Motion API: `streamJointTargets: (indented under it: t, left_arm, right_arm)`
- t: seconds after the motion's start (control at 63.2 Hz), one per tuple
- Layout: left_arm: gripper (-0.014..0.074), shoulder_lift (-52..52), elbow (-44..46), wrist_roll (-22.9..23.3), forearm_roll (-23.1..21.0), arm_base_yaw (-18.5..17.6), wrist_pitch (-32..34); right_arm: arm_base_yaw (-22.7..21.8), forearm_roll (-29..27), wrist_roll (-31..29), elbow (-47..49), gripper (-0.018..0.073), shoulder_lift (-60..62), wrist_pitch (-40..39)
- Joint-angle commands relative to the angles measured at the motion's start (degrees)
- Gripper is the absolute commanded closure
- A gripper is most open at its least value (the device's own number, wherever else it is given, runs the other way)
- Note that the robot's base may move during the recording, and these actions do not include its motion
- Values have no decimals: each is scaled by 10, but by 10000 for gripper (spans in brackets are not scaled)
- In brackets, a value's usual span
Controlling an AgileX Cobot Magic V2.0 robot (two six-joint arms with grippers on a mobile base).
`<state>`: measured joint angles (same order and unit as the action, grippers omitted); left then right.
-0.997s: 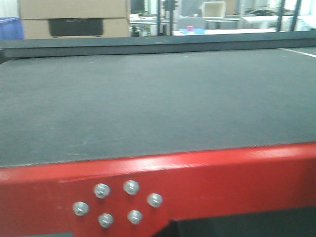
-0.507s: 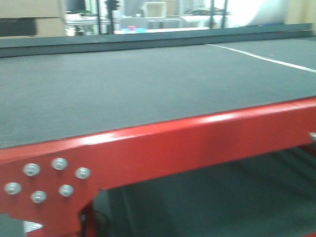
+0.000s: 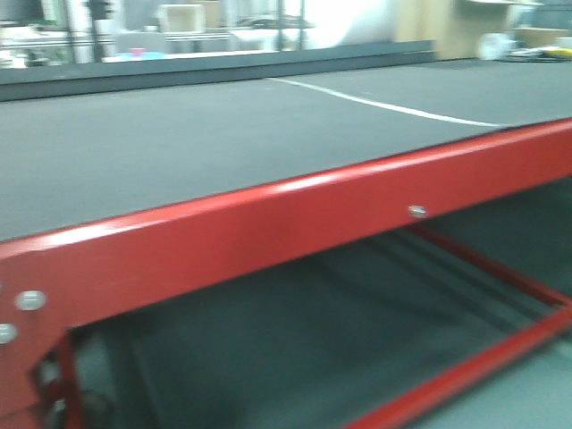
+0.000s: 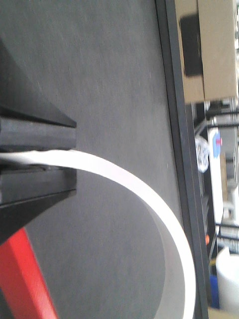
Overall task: Grab PVC pipe and place in blue bin
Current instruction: 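Hold the pipe in both grippers while driving away from the table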
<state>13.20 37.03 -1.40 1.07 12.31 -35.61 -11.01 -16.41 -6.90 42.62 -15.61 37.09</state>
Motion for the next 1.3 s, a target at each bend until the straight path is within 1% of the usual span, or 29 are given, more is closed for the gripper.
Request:
streamJointTargets:
  t: [0.0, 1.282]
  left_arm:
    - [707, -2, 1, 1, -3, 1, 12]
    - [707, -2, 1, 1, -3, 1, 12]
  right_arm:
    - [2, 2, -1, -1, 727, 2, -11]
    - [2, 2, -1, -1, 727, 2, -11]
